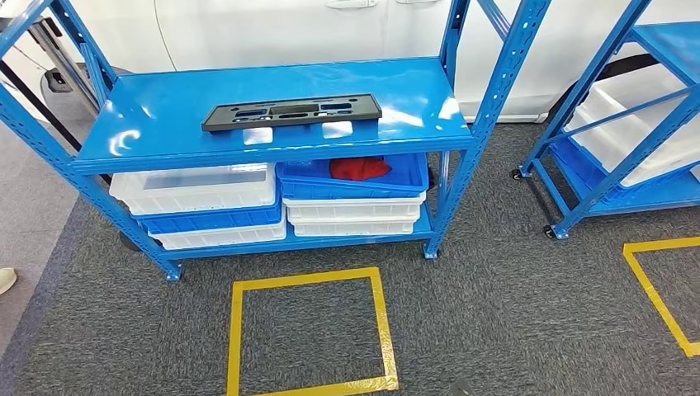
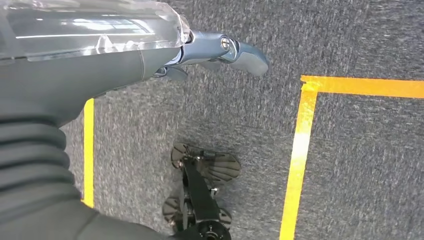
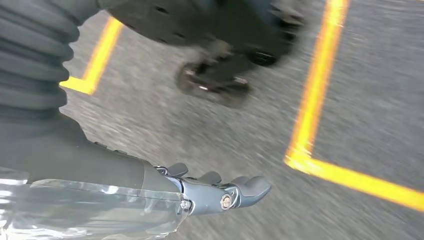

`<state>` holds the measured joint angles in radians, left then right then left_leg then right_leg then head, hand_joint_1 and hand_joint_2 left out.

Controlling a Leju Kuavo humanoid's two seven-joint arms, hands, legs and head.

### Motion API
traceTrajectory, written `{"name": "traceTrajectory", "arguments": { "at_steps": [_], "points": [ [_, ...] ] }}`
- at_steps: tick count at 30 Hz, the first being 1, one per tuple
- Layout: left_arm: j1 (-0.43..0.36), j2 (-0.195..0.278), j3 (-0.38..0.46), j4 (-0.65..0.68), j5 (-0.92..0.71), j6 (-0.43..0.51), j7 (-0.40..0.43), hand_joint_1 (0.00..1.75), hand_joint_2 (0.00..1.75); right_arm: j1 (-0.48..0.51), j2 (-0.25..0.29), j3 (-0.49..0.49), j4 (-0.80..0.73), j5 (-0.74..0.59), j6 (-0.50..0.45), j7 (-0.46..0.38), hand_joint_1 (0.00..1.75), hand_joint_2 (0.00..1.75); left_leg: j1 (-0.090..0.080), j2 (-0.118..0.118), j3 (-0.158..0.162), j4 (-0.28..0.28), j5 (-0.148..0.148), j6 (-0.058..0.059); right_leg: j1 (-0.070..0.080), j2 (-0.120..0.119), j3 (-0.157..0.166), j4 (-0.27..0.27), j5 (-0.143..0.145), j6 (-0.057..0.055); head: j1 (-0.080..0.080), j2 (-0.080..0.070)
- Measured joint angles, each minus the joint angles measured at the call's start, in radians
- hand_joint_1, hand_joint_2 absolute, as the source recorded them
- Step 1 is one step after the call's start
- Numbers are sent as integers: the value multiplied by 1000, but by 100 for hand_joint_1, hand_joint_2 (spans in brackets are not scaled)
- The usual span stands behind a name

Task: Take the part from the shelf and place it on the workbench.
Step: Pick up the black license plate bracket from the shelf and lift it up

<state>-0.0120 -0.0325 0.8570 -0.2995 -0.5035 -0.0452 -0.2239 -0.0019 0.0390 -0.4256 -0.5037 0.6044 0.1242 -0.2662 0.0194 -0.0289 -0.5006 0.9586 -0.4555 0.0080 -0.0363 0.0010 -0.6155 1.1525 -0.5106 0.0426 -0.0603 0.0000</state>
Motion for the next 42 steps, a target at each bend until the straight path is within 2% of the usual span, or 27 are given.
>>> {"name": "traceTrajectory", "arguments": {
  "at_steps": [1,2,3,5,7,9,11,12,13,14,16,17,18,21,23,24,26,27,28,29,31,33,35,37,38,40,42],
  "points": [
    [-2,0,11,1,-4,2,-1,0,0,-3,-2,9,-27,-14,9,-10,0,0,1,0,-5,13,-9,-8,-3,4,26,-57,25,2,0,0],
    [-5,0,22,3,-8,4,-2,0,0,-8,-3,20,-56,-28,18,-20,0,0,0,0,-11,26,-17,-16,-3,8,44,-98,40,-2,0,0],
    [-9,0,32,4,-11,7,-3,0,0,-11,-3,31,-84,-42,27,-29,0,0,-1,0,-17,36,-23,-24,-2,12,51,-117,42,-9,-1,0],
    [-16,-1,52,6,-19,12,-6,0,0,-16,-4,55,-147,-70,47,-47,0,0,-1,-2,-23,42,-27,-35,3,15,46,-115,36,-30,-1,0],
    [-18,-3,72,8,-26,16,-8,0,0,-22,-5,80,-210,-99,66,-66,0,0,3,2,-26,54,-36,-43,4,11,45,-116,38,-44,-1,0],
    [-22,-3,90,11,-33,20,-10,0,0,-31,-5,105,-274,-129,86,-84,0,0,4,12,-63,134,-83,-49,4,6,44,-118,40,-55,-1,0],
    [-28,-3,109,13,-42,24,-12,0,0,-38,-6,133,-339,-161,110,-103,0,0,4,18,-135,278,-147,-51,10,0,43,-117,39,-59,-1,0],
    [-29,-3,120,15,-46,28,-13,0,0,-42,-6,148,-373,-178,123,-113,0,0,4,18,-165,332,-161,-50,13,-3,43,-117,38,-60,-1,0],
    [-30,-4,129,16,-50,30,-15,0,0,-47,-6,162,-405,-194,134,-123,0,0,3,19,-177,349,-154,-47,16,-5,44,-117,37,-61,-1,0],
    [-30,-4,138,17,-54,33,-16,0,0,-53,-6,177,-436,-211,145,-132,0,0,2,19,-169,323,-126,-42,18,-5,47,-117,36,-62,-1,0],
    [-31,-4,152,19,-59,36,-18,0,0,-63,-6,201,-485,-235,162,-147,0,0,-3,22,-108,183,-48,-27,21,-6,53,-117,33,-61,-1,0],
    [-31,-4,155,19,-61,36,-18,0,0,-69,-6,208,-498,-242,167,-151,0,0,-6,23,-81,120,-22,-20,23,-6,55,-118,32,-58,-1,0],
    [-32,-4,158,19,-62,37,-19,0,0,-72,-6,212,-509,-247,170,-154,0,0,-10,24,-65,80,-10,-15,24,-7,55,-118,31,-54,-1,0],
    [-31,-4,174,19,-67,42,-19,0,0,-77,-7,238,-576,-269,187,-166,0,0,-15,22,-62,57,-4,-4,23,-9,52,-122,34,-35,-1,0],
    [-34,-5,188,19,-73,46,-20,0,0,-90,-9,263,-633,-297,206,-182,0,0,-11,23,-56,43,5,8,22,-7,42,-99,15,-26,-1,0],
    [-38,-6,195,20,-76,48,-20,0,0,-97,-10,275,-659,-311,216,-191,0,0,-9,24,-54,38,8,13,23,-5,23,-57,-10,-23,-1,0],
    [-43,-8,210,21,-83,52,-21,0,0,-105,-12,297,-711,-339,236,-206,0,0,-12,23,-54,37,8,19,23,-3,-41,73,-71,-19,-1,0],
    [-44,-8,219,22,-87,53,-22,0,0,-108,-13,308,-736,-354,246,-214,0,0,-13,22,-54,38,7,20,23,-3,-71,130,-88,-18,-1,0],
    [-45,-9,227,22,-91,55,-22,0,0,-110,-14,320,-762,-368,256,-222,0,0,-14,21,-53,38,6,21,23,-3,-87,156,-86,-17,-1,0],
    [-46,-10,235,23,-94,57,-22,0,0,-114,-15,332,-790,-383,266,-230,0,0,-14,20,-51,39,5,20,23,-3,-83,141,-63,-18,-1,0],
    [-49,-12,253,26,-102,62,-23,0,0,-129,-19,360,-848,-415,287,-248,0,0,-15,18,-47,43,0,17,23,-2,-28,11,15,-24,-1,0],
    [-54,-15,271,29,-110,66,-25,0,0,-149,-23,390,-906,-448,309,-265,0,0,-19,17,-48,50,-5,10,27,-1,22,-102,57,-33,-1,0],
    [-59,-16,289,33,-117,70,-26,0,0,-162,-26,421,-963,-481,331,-282,0,0,-20,17,-52,51,-7,2,32,0,31,-126,57,-41,-1,0],
    [-63,-17,306,36,-125,72,-28,0,0,-173,-29,450,-1020,-514,354,-300,0,0,-20,17,-53,54,-12,-9,28,-1,34,-134,60,-50,-1,0],
    [-65,-18,315,38,-128,74,-28,0,0,-181,-30,464,-1048,-531,366,-308,0,0,-19,18,-60,73,-25,-15,25,-1,37,-140,62,-56,-1,0],
    [-68,-20,333,41,-135,77,-30,0,0,-195,-31,495,-1100,-565,390,-325,0,0,-14,20,-106,170,-76,-27,21,-3,42,-147,63,-64,-1,0],
    [-71,-20,351,44,-142,80,-32,0,0,-203,-33,527,-1146,-599,413,-341,0,0,-7,21,-176,301,-126,-38,21,-4,43,-146,60,-66,-1,0]
  ]
}}
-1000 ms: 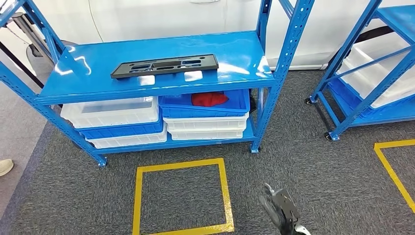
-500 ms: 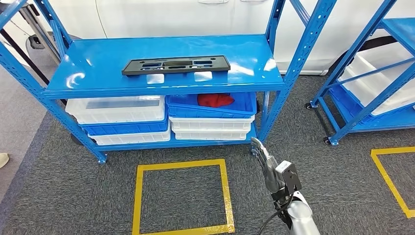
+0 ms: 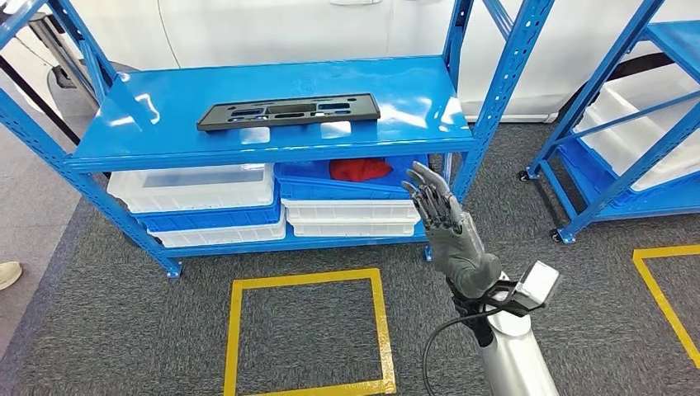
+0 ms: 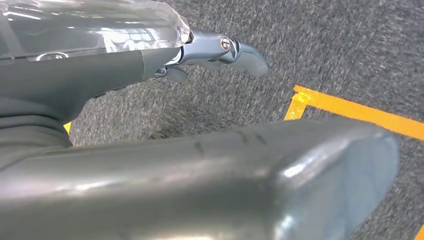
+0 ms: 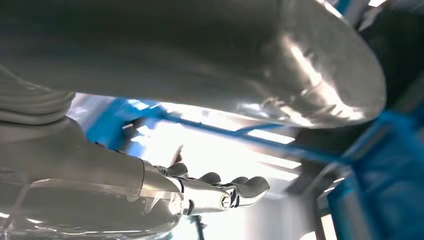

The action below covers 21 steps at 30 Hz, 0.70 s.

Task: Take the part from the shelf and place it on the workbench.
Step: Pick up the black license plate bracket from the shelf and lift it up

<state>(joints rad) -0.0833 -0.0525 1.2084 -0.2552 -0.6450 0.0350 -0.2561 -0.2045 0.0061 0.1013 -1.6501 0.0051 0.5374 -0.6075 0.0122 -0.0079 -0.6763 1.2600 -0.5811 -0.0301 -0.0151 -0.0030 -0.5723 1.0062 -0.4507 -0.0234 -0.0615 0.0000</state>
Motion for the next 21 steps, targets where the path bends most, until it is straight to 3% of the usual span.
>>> {"name": "traceTrajectory", "arguments": {
  "at_steps": [1,2,3,5,7,11,13,15,16,17,18,20,21],
  "points": [
    [0,0,9,2,-3,1,-1,0,0,-1,-2,16,-22,-17,10,-8,0,0,4,0,-22,35,-2,-4,0,0,1,0,-2,1,0,0],
    [0,-1,17,3,-6,2,-2,0,0,-2,-3,29,-41,-32,19,-15,0,0,7,1,-25,32,15,-7,-1,0,4,1,-4,3,0,0],
    [0,-1,22,4,-8,3,-3,0,0,-3,-4,39,-54,-43,26,-20,0,0,10,2,-6,-14,50,-10,-3,0,9,1,-7,6,0,0],
    [-1,-2,28,5,-9,3,-4,0,0,-4,-5,51,-76,-57,33,-26,0,0,13,4,61,-159,121,-11,-5,0,21,2,-16,17,0,0],
    [-4,-3,38,6,-11,4,-5,0,0,-9,-7,69,-110,-73,42,-32,0,0,9,5,100,-244,140,1,-4,1,25,1,-22,31,0,0],
    [-7,-6,67,9,-22,7,-10,0,0,-16,-17,116,-186,-134,73,-44,0,0,7,2,113,-257,128,38,-5,1,23,25,-24,55,0,0],
    [-8,-8,78,11,-30,7,-14,0,0,-18,-26,130,-219,-164,82,-46,0,0,6,1,125,-260,123,51,-6,1,-22,112,-65,60,0,0],
    [-10,-9,85,13,-37,7,-18,0,0,-12,-36,141,-243,-180,84,-47,0,0,1,1,132,-259,115,59,-4,2,-107,249,-117,62,0,0],
    [-9,-9,86,14,-39,6,-19,0,0,-6,-40,144,-252,-183,84,-48,0,0,-3,1,137,-259,110,62,-4,2,-143,296,-126,60,0,0],
    [-9,-9,88,15,-41,6,-20,0,0,0,-44,146,-259,-184,84,-48,0,0,-6,0,144,-259,104,63,-2,2,-164,311,-117,56,0,0],
    [-9,-10,89,16,-42,5,-20,0,0,6,-50,148,-265,-184,84,-48,0,0,-10,-1,154,-259,97,63,0,2,-164,285,-88,49,0,0],
    [-9,-12,92,18,-43,5,-20,0,0,14,-60,149,-275,-185,87,-48,0,0,-15,-2,179,-260,78,62,10,2,-121,149,4,31,0,0],
    [-9,-14,93,19,-43,5,-20,0,0,18,-66,149,-279,-186,90,-48,0,0,-17,-2,189,-260,69,59,16,1,-99,86,34,22,0,0]
  ]
}}
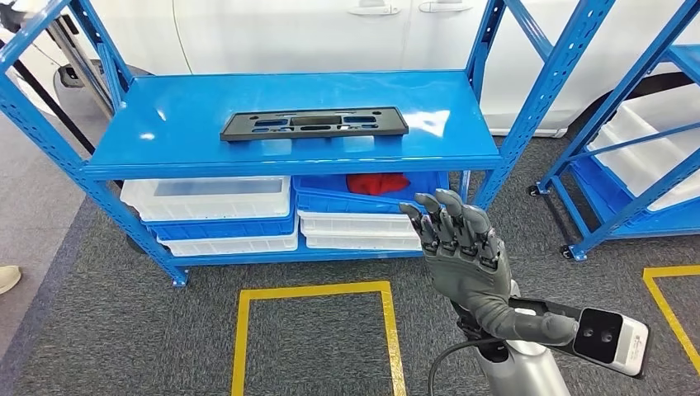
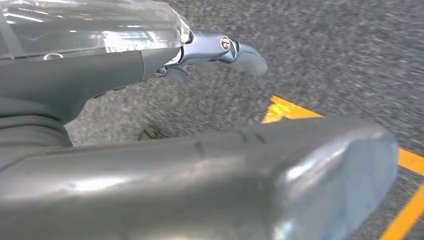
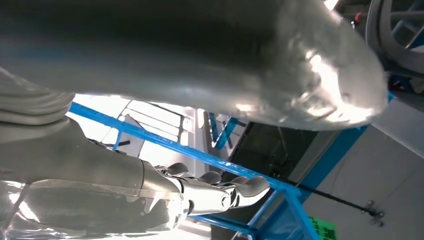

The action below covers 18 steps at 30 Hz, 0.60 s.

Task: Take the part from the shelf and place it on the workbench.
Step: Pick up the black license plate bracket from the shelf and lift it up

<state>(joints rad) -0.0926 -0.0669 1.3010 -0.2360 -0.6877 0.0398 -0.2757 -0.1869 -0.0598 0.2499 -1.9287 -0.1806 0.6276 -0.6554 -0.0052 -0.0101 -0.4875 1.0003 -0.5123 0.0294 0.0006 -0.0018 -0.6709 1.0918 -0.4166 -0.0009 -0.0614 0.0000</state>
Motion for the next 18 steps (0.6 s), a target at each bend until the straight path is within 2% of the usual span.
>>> {"name": "traceTrajectory", "arguments": {
  "at_steps": [1,2,4,5,6,7,8,10,11,12,13,14,15,16,17,18],
  "points": [
    [-1,-2,1,1,0,0,0,0,0,4,-4,0,-2,0,4,0,0,0,-1,0,4,-1,-8,-4,5,0,14,-42,12,-6,0,0],
    [-3,-3,2,2,0,0,0,0,0,9,-7,0,-5,0,8,0,0,0,-1,1,8,-2,-12,-9,9,-1,19,-59,12,-12,0,0],
    [-6,-4,6,3,1,1,0,0,0,15,-14,0,-8,1,14,0,0,0,-1,3,16,2,-14,-20,10,1,27,-68,3,-21,0,0],
    [-7,-3,7,4,1,2,-1,0,0,16,-16,0,-9,2,12,0,0,0,-1,4,16,15,-12,-23,7,2,38,-74,4,-26,1,0],
    [-8,-4,7,5,1,3,-1,0,0,16,-20,0,-9,1,9,1,0,0,-1,4,4,45,-9,-27,4,1,51,-80,0,-31,0,0],
    [-10,-4,8,5,2,4,-2,0,0,15,-24,-1,-8,-5,5,4,0,0,0,4,-20,88,-11,-30,1,1,65,-84,-4,-34,0,0],
    [-11,-4,8,6,2,6,-2,0,0,15,-28,-5,-8,-12,1,6,0,0,3,5,-60,151,-23,-36,-1,0,77,-88,-11,-36,0,0],
    [-10,-4,9,6,2,11,-3,0,0,16,-35,-14,-6,-11,-10,7,0,0,9,5,-145,258,-76,-48,-3,0,97,-90,-28,-37,0,0],
    [-8,-3,10,6,2,13,-3,0,0,17,-37,-17,-1,2,-20,4,0,0,12,5,-176,282,-102,-53,-4,2,109,-89,-38,-36,0,0],
    [-7,-3,10,6,2,14,-2,0,0,18,-39,-18,5,18,-30,2,0,0,15,5,-190,272,-109,-56,-5,3,123,-89,-48,-35,0,0],
    [-6,-3,10,6,3,15,-2,0,0,19,-39,-18,13,31,-39,1,0,0,17,5,-189,231,-86,-58,-6,5,138,-89,-58,-32,0,0],
    [-6,-3,10,6,2,15,-2,0,0,18,-39,-18,20,38,-47,1,0,0,19,6,-178,167,-35,-59,-7,5,152,-89,-69,-29,0,0],
    [-6,-3,10,7,2,15,-2,0,0,16,-39,-18,27,43,-54,0,0,0,19,8,-167,103,29,-57,-7,5,164,-88,-80,-25,0,0],
    [-6,-3,10,7,1,15,-2,0,0,14,-39,-18,35,47,-60,0,0,0,17,10,-158,51,78,-52,-6,5,171,-87,-88,-21,0,0],
    [-6,-3,10,7,0,16,-2,0,0,13,-39,-18,41,50,-66,0,0,0,15,12,-155,24,113,-44,-6,5,172,-87,-95,-15,0,0],
    [-6,-3,10,7,0,16,-1,0,0,11,-38,-18,46,53,-69,0,0,0,12,13,-157,17,125,-36,-5,6,172,-87,-99,-9,0,0]
  ]
}}
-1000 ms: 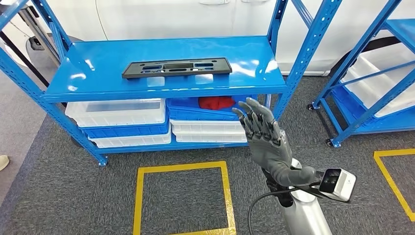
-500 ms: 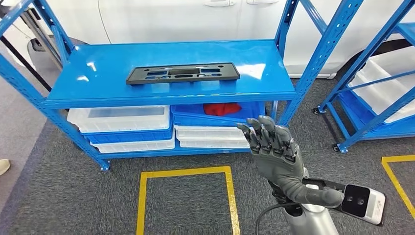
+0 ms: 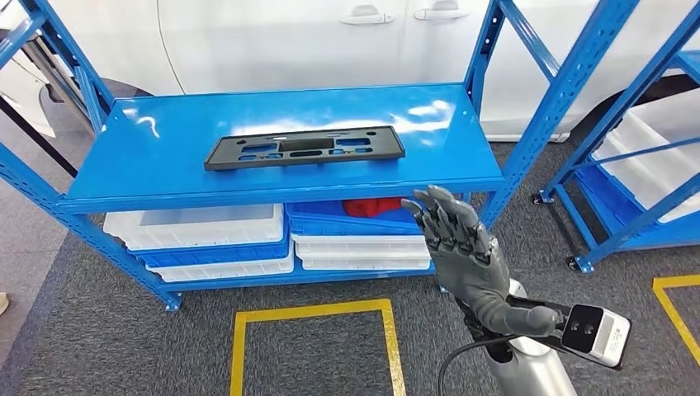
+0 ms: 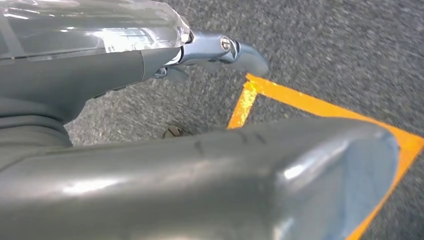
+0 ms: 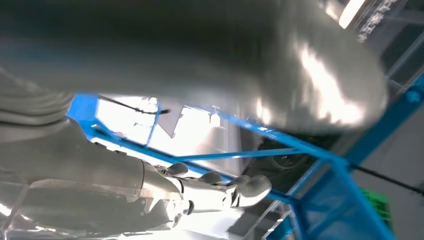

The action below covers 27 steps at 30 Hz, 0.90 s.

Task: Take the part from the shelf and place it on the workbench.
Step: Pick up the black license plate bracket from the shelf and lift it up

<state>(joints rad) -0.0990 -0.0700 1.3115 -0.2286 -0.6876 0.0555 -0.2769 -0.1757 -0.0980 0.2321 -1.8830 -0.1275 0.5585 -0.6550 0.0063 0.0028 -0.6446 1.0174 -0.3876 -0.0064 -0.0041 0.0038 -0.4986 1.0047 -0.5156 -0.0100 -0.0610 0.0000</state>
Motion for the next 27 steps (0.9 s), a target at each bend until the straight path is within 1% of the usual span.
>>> {"name": "traceTrajectory", "arguments": {
  "at_steps": [2,3,4,5,7,8,9,10,11,12,13,14,15,16,18,19,20,22,23,24,25,26,27],
  "points": [
    [-1,0,0,0,0,0,0,0,0,-3,1,0,5,2,-4,0,0,0,-1,-3,3,-2,0,15,-1,-1,2,-4,-8,14,0,0],
    [-1,0,0,0,0,0,0,0,0,-5,1,0,6,2,-4,0,0,0,0,-4,9,-6,-2,21,-2,-1,1,5,-17,19,0,0],
    [-3,0,0,0,0,0,0,0,0,-7,2,1,8,2,-4,0,0,0,2,-5,15,-11,-4,27,-4,-2,-11,35,-35,25,0,0],
    [-4,-1,0,0,0,0,-1,0,0,-8,2,1,9,2,-4,0,0,0,3,-5,22,-15,-7,32,-5,-2,-38,88,-59,29,0,0],
    [-6,-1,0,0,1,0,-1,0,0,-9,2,1,13,2,-5,0,0,0,2,-6,30,-15,-17,38,-7,-2,-126,233,-109,34,0,0],
    [-6,-1,0,0,2,0,-1,0,0,-8,2,1,16,3,-6,0,0,0,1,-7,34,-15,-21,39,-8,-2,-164,283,-116,36,0,0],
    [-6,-1,0,0,2,0,-1,0,0,-8,2,2,18,3,-7,0,0,0,1,-8,40,-15,-26,38,-9,-2,-184,296,-99,36,0,0],
    [-6,-1,0,0,3,0,-1,0,0,-8,2,3,21,5,-9,0,0,0,1,-10,47,-14,-32,37,-9,-2,-184,268,-63,34,0,0],
    [-6,-1,0,0,4,0,-1,0,0,-8,2,5,23,7,-13,0,0,0,1,-11,56,-14,-37,35,-9,-2,-164,205,-13,31,0,0],
    [-6,-3,0,0,4,0,-1,0,0,-9,3,7,25,10,-17,0,0,0,0,-13,63,-14,-43,32,-8,-2,-137,130,31,26,0,0],
    [-6,-4,1,0,4,-1,-2,0,0,-9,3,9,27,12,-22,0,0,0,-1,-14,68,-12,-48,28,-5,-2,-113,69,59,21,0,0],
    [-6,-5,1,1,4,-1,-3,0,0,-9,3,12,29,14,-28,0,0,0,-3,-14,70,-11,-53,24,-3,-2,-98,29,73,17,0,0],
    [-6,-6,1,1,4,-2,-4,0,0,-9,4,15,31,16,-33,0,0,0,-4,-15,71,-12,-56,19,-1,-1,-93,12,73,13,0,0],
    [-6,-6,1,1,4,-2,-5,0,0,-8,4,18,34,16,-38,0,0,0,-4,-15,71,-13,-57,13,1,0,-92,9,71,9,0,0],
    [-6,-6,1,1,4,-3,-6,0,0,-11,5,22,40,15,-49,0,0,0,-3,-14,71,-7,-65,2,-3,1,-87,2,72,-2,0,0],
    [-6,-6,1,1,3,-3,-6,0,0,-14,6,23,43,15,-55,0,0,0,-2,-13,65,11,-77,-3,-5,0,-83,-2,73,-7,0,0],
    [-6,-7,1,1,1,-3,-5,0,0,-17,7,26,46,15,-64,0,0,0,-1,-12,46,57,-102,-8,-8,-1,-78,-6,73,-12,0,0],
    [-5,-8,1,1,-3,-4,-1,0,0,-22,8,34,54,14,-81,0,0,0,3,-11,-21,192,-163,-16,-7,-3,-73,-6,68,-17,0,0],
    [-4,-7,1,1,-4,-4,2,0,0,-23,8,39,58,14,-89,0,0,0,4,-11,-54,253,-182,-19,-7,-4,-70,-6,65,-18,0,0],
    [-3,-7,1,1,-6,-4,4,0,0,-23,8,43,62,13,-93,0,0,0,5,-10,-72,280,-182,-21,-7,-3,-67,-6,62,-17,0,0],
    [-3,-7,1,1,-6,-4,5,0,0,-23,8,45,65,12,-96,0,0,0,5,-10,-73,271,-165,-21,-7,-3,-63,-6,58,-16,0,0],
    [-2,-7,1,1,-6,-4,6,0,0,-23,8,47,68,11,-98,0,0,0,6,-10,-52,220,-128,-19,-7,-3,-56,-6,53,-14,0,0],
    [-2,-7,1,1,-7,-4,7,0,0,-23,8,48,70,10,-99,0,0,0,6,-9,-20,146,-87,-16,-7,-3,-48,-6,48,-12,0,0]
  ]
}}
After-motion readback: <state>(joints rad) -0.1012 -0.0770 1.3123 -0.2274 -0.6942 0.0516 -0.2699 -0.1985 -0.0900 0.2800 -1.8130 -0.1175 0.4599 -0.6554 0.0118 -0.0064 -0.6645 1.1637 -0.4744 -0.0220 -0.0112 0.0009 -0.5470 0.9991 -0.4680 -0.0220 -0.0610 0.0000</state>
